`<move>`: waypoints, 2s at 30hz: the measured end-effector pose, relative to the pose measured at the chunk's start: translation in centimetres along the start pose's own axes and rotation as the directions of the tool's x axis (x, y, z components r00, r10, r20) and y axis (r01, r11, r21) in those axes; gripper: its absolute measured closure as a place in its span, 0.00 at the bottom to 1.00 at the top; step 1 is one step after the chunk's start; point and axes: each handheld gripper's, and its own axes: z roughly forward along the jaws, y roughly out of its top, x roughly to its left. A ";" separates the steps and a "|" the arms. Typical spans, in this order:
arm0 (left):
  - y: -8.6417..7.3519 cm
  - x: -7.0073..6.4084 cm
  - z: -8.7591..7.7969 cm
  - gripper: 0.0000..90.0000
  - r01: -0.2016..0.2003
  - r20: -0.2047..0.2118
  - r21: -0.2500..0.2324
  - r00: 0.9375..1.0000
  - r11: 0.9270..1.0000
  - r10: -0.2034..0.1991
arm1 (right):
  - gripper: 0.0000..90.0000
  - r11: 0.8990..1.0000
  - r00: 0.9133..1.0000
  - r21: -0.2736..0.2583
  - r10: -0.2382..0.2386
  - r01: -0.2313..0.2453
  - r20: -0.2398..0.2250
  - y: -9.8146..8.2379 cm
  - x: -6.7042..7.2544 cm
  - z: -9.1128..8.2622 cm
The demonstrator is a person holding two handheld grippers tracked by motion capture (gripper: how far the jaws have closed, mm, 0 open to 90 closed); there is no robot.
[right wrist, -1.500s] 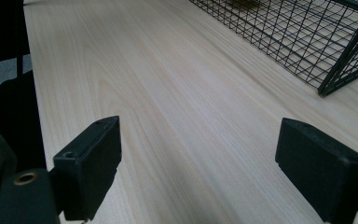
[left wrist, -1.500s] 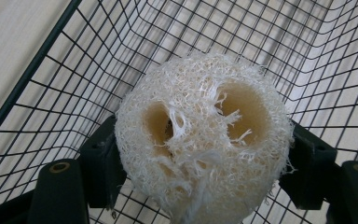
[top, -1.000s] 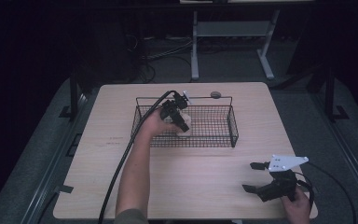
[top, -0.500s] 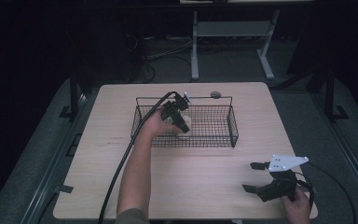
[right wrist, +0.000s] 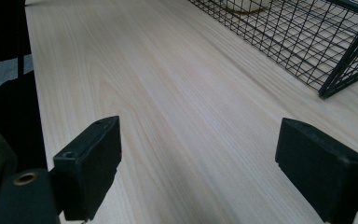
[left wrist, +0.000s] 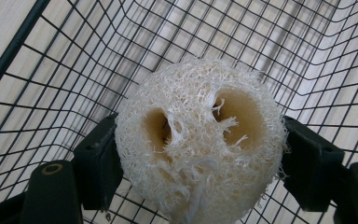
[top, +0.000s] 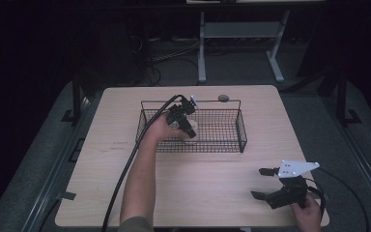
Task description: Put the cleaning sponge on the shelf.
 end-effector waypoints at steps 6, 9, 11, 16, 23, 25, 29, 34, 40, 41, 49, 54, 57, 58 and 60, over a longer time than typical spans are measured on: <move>-0.1 0.2 -0.4 0.24 0.000 -0.003 -0.007 1.000 1.000 0.000 | 0.15 1.000 1.000 0.000 0.002 -0.002 -0.001 0.0 0.0 0.0; -0.1 0.1 -0.6 0.23 0.006 0.001 -0.015 1.000 1.000 -0.006 | 0.15 1.000 1.000 -0.001 0.002 -0.002 -0.003 0.0 0.0 0.0; -0.1 0.0 -0.7 0.22 0.003 -0.008 -0.018 1.000 1.000 -0.003 | 0.15 1.000 1.000 0.000 0.002 -0.002 -0.001 0.0 0.0 0.1; -0.2 0.0 -1.0 0.22 0.000 -0.006 -0.016 1.000 1.000 0.000 | 0.15 1.000 1.000 0.003 -0.002 0.002 -0.003 0.1 0.1 0.1; -0.5 -0.1 -1.7 0.22 0.001 -0.013 -0.027 1.000 1.000 -0.001 | 0.15 1.000 1.000 0.005 0.001 -0.001 -0.003 0.1 0.1 0.1; -0.6 -0.2 -1.9 0.22 0.007 -0.013 -0.038 1.000 0.999 -0.008 | 0.15 1.000 1.000 0.003 -0.004 0.004 -0.004 0.1 0.1 0.1; -0.7 -0.3 -2.2 0.22 0.006 -0.016 -0.047 1.000 0.999 -0.007 | 0.15 1.000 1.000 0.004 -0.004 0.004 -0.004 0.1 0.1 0.1; -0.8 -0.4 -2.5 0.22 0.002 -0.016 -0.043 1.000 0.999 -0.003 | 0.15 1.000 1.000 0.007 -0.004 0.004 -0.004 0.1 0.1 0.2; -1.2 -0.7 -3.1 0.22 0.002 -0.016 -0.049 1.000 0.999 -0.003 | 0.15 1.000 1.000 0.007 -0.004 0.004 -0.005 0.0 0.1 0.1; -1.4 -0.7 -3.2 0.22 0.004 -0.012 -0.051 1.000 0.999 -0.005 | 0.15 1.000 1.000 0.006 -0.004 0.005 -0.006 0.0 0.1 0.2; -2.3 -1.0 -4.0 0.22 0.012 -0.017 -0.067 1.000 0.998 -0.013 | 0.15 1.000 1.000 0.013 0.001 -0.001 -0.006 0.1 0.2 0.2; -2.7 -1.3 -4.7 0.22 0.005 -0.015 -0.069 1.000 0.998 -0.006 | 0.15 1.000 1.000 0.012 0.001 0.000 -0.005 0.1 0.1 0.2; -3.0 -1.3 -5.1 0.22 -0.004 -0.022 -0.075 1.000 0.997 0.003 | 0.15 1.000 1.000 0.007 -0.004 0.004 -0.003 0.1 0.1 0.3; -3.0 -1.3 -5.2 0.22 -0.008 -0.023 -0.073 1.000 0.997 0.006 | 0.15 1.000 1.000 0.006 0.004 -0.004 -0.005 0.1 0.2 0.3; -3.1 -1.4 -5.3 0.22 0.002 -0.021 -0.079 1.000 0.997 -0.003 | 0.15 1.000 1.000 0.006 0.004 -0.004 -0.003 0.1 0.2 0.3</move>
